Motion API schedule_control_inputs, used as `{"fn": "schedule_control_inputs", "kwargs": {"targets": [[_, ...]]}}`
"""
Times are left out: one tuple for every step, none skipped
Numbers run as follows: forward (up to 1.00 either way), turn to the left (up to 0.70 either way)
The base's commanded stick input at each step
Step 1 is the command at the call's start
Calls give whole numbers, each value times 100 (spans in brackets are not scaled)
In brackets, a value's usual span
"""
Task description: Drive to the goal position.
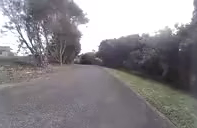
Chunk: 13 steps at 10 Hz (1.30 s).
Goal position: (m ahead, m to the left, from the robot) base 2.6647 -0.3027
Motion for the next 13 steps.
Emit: {"fn": "schedule_control_inputs", "kwargs": {"targets": [[70, 0], [70, 0], [70, 0], [70, 0], [70, 0], [70, 0], [70, 0], [70, 0], [70, 0], [70, 0], [70, 0], [70, 0], [70, 0]]}}
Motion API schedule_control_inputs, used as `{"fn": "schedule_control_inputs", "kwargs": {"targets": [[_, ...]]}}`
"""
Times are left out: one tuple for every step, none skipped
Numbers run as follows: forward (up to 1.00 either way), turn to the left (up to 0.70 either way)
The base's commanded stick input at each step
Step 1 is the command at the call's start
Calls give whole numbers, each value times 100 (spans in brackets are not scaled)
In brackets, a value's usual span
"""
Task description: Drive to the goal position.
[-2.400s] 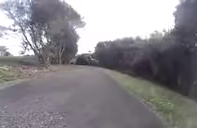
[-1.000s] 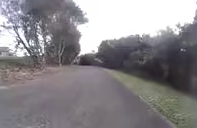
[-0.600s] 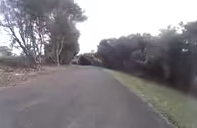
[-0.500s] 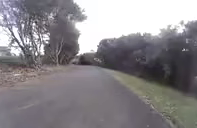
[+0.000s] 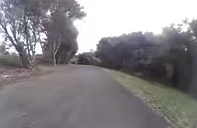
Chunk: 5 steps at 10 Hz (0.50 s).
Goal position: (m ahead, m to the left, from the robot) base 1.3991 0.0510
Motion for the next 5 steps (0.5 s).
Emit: {"fn": "schedule_control_inputs", "kwargs": {"targets": [[70, 0], [70, 0], [74, 0], [84, 0], [85, 0]]}}
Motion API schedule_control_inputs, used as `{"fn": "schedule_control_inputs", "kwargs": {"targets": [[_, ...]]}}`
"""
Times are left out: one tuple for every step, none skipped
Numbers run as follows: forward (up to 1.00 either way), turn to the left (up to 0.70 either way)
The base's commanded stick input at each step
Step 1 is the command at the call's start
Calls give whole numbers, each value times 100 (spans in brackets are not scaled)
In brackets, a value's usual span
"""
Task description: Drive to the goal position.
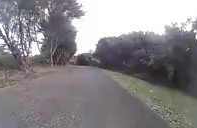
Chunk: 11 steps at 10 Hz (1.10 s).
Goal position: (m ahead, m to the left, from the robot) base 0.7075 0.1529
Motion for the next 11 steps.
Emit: {"fn": "schedule_control_inputs", "kwargs": {"targets": [[85, 0], [85, 0], [85, 0], [85, 0], [85, 0], [85, 0], [85, 0], [85, 0], [85, 0], [85, 0], [85, 0]]}}
